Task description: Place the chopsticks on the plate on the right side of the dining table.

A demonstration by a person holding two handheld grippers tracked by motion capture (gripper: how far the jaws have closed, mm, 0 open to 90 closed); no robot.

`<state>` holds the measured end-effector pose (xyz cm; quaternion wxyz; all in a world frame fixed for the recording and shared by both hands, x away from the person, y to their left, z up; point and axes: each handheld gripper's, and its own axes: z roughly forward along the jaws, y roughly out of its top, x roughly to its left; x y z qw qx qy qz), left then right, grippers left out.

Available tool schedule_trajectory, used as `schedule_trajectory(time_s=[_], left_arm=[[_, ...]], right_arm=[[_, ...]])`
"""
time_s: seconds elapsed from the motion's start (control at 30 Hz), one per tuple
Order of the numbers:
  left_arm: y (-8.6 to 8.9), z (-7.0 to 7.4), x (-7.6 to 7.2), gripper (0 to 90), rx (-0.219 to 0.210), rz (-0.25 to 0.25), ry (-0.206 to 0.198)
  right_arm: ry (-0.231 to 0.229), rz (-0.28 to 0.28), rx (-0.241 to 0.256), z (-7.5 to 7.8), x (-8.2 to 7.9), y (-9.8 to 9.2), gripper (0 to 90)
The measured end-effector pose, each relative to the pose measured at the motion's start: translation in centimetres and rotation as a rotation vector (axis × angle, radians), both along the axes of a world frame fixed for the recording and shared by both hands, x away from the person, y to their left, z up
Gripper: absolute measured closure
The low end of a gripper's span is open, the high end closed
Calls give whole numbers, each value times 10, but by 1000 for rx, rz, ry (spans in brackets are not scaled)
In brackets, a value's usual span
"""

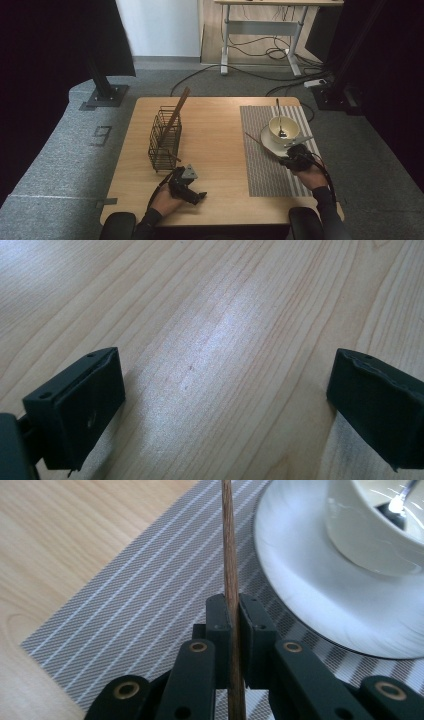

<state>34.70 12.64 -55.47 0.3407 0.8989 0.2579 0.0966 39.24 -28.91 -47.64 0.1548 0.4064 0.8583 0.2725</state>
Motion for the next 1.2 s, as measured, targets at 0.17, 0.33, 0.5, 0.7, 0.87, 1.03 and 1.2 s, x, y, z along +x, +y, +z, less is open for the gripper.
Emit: schedule_trajectory(time_s=[0.17,0.33,0.5,0.7,0.87,1.03,1.2], left_arm=[[0,0,0,15,0,0,0],[0,0,0,15,0,0,0],[0,0,0,15,-1,2,1],[0,0,0,15,-1,1,1],[0,0,0,17,0,1,0],[0,0,0,18,0,0,1],[0,0,0,18,0,0,1]], right_arm=[[12,-38,-5,-3,7,-9,837],[24,-71,-4,-6,13,-16,837],[28,-96,-2,-8,20,-22,837],[33,-129,0,-12,27,-30,837],[35,-142,3,-15,32,-35,835],[37,-135,9,-20,35,-37,832],[36,-138,21,-24,38,-40,814]])
